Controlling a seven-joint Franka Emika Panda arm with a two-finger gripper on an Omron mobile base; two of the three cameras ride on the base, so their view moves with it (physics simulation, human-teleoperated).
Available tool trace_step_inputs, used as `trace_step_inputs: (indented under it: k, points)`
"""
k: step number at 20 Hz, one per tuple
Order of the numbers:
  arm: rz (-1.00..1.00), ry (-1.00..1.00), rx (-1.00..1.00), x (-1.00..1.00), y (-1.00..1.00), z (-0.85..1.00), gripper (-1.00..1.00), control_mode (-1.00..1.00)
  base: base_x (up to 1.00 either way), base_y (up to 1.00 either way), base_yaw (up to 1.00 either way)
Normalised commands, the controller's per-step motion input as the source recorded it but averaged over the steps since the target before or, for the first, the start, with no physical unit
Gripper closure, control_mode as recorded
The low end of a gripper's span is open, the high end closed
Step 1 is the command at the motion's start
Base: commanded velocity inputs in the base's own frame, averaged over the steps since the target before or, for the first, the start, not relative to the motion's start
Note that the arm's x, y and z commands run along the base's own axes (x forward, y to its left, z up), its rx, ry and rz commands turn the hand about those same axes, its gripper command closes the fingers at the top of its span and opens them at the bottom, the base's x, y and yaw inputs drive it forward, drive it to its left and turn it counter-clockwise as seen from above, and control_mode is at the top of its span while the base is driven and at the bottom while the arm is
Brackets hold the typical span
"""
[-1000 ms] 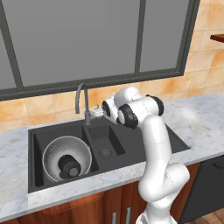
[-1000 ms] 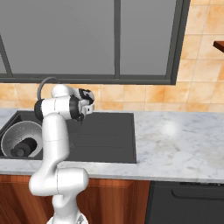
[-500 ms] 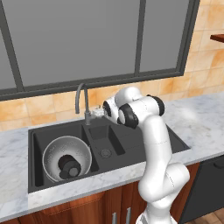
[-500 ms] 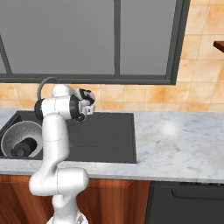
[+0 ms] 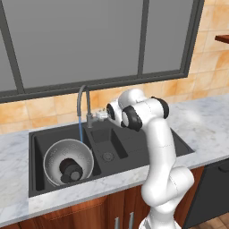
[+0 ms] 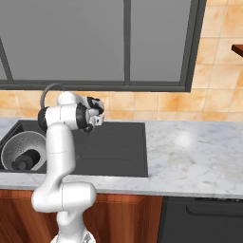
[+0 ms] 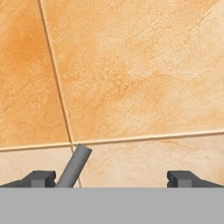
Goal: Pick the colander and jug and place them in the sink. Then turn on the water.
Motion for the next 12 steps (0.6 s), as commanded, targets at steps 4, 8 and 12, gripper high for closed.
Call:
trace_step_inputs:
  k: [4,8,12]
  points:
    - [-0.01,0.00,0.03,0.00,-0.67,-0.06,-1.00,-1.00,0.00,0.00,0.00]
    - [0.00,0.01,0.00,0.00,-0.08,0.00,-1.00,-1.00,0.00,0.00,0.00]
    - [0.00,0.00,0.00,0.00,0.00,0.00,-1.00,-1.00,0.00,0.00,0.00]
